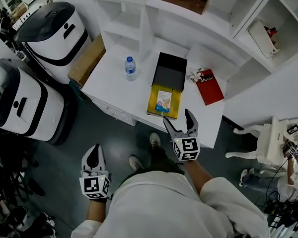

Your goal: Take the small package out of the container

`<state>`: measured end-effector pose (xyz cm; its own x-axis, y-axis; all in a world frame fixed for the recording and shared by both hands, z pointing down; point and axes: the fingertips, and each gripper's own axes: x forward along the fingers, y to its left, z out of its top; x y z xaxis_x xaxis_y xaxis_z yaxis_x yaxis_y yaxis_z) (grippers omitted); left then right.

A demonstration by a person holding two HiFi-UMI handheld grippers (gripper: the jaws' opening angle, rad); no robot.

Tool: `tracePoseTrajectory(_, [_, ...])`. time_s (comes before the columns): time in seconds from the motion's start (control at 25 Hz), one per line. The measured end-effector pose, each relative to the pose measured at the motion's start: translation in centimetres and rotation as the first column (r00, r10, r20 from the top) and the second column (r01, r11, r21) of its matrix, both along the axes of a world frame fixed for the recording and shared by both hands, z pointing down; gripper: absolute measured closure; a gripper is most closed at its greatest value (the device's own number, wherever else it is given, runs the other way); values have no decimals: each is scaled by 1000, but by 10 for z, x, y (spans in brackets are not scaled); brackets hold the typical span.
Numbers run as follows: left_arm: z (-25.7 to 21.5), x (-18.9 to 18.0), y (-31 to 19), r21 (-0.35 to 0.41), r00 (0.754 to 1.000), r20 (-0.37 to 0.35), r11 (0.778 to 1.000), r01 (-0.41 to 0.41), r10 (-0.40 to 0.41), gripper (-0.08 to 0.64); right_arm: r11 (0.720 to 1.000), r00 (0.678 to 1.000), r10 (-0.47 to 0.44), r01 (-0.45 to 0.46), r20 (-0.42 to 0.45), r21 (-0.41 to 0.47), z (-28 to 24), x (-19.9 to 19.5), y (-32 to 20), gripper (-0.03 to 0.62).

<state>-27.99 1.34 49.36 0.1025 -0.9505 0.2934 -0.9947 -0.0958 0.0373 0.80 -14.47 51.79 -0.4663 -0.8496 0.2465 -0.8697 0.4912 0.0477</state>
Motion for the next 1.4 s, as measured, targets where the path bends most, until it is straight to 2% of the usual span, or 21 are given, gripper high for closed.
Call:
tracePoseTrajectory(0.28, [1, -6, -34, -26, 999, 14, 999, 42, -41, 552, 990, 999, 14, -20, -45, -138, 60, -2, -52, 187])
tracePoseTrajectory(0.56, [6, -8, -59, -57, 998, 21, 997, 59, -58, 552, 951, 995, 69, -87, -69, -296, 120, -4, -91, 187])
tracePoseTrajectory(0.8, [13, -18, -72, -88, 996, 29, 993, 83, -81, 552, 889, 988, 124, -154, -97, -431, 172, -5, -116, 187])
tracePoseTrajectory(1.0, [19, -26, -79, -116, 994, 30, 988, 105, -102, 552, 824, 978, 170, -207, -118, -527, 206, -8, -130, 187])
tracePoseTrajectory(1.4, [34, -38, -93, -177, 992, 23, 976, 130, -128, 552, 714, 951, 235, -311, -204, -627, 259, -10, -154, 181])
